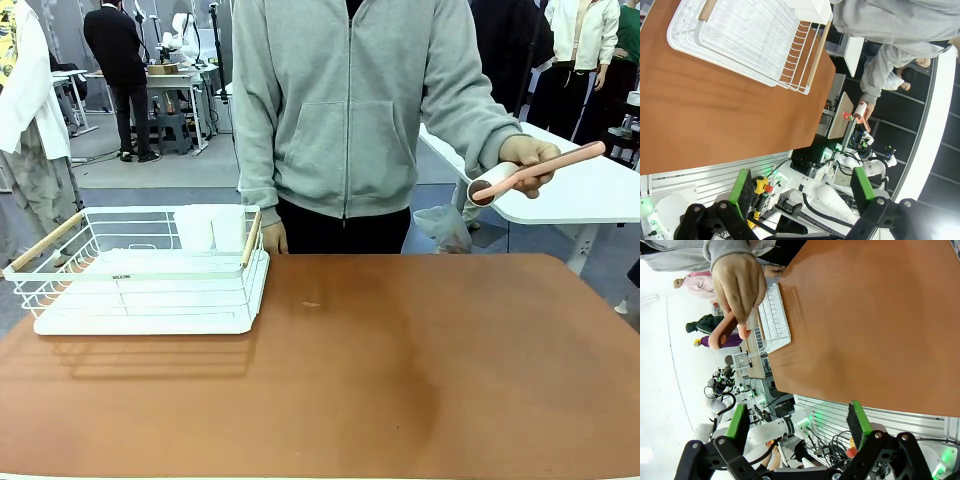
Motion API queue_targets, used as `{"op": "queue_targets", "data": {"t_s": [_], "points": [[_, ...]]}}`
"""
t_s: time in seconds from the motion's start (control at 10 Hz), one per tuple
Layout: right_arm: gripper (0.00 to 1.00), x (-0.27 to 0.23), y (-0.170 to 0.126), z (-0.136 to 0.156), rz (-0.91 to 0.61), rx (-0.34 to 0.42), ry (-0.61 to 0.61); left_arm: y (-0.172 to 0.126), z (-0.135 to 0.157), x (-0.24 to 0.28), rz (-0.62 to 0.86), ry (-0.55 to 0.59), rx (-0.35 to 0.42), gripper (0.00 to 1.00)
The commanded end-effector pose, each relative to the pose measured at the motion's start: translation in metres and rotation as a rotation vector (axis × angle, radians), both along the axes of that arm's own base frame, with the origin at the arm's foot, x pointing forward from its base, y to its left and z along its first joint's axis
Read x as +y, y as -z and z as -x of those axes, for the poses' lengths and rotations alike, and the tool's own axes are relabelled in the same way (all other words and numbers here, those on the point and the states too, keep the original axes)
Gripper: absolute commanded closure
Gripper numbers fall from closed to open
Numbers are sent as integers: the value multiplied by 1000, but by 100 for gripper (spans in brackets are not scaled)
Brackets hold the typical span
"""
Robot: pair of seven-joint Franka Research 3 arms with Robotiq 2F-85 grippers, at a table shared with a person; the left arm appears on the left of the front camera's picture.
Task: Clean the table.
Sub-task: Pick up the Lint Roller when the human hands it over.
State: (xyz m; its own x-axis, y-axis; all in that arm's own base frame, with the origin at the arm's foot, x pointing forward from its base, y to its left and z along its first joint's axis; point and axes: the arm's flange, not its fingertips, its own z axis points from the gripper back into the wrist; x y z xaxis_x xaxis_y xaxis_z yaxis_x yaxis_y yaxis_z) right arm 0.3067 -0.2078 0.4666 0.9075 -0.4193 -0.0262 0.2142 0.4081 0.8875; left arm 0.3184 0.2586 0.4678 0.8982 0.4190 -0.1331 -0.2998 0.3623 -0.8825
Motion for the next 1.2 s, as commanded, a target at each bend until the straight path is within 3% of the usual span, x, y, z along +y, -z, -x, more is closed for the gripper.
{"op": "queue_targets", "data": {"t_s": [0.0,0.2,0.7,1.1], "points": [[0,0,0,0,0,0,0,0,3,1,2,8,-10,0],[0,24,-25,4,35,38,154,0,3,1,2,8,-10,0],[0,97,-77,-2,73,277,319,0,3,1,2,8,-10,0],[0,143,-87,-27,100,310,363,0,3,1,2,8,-10,0]]}}
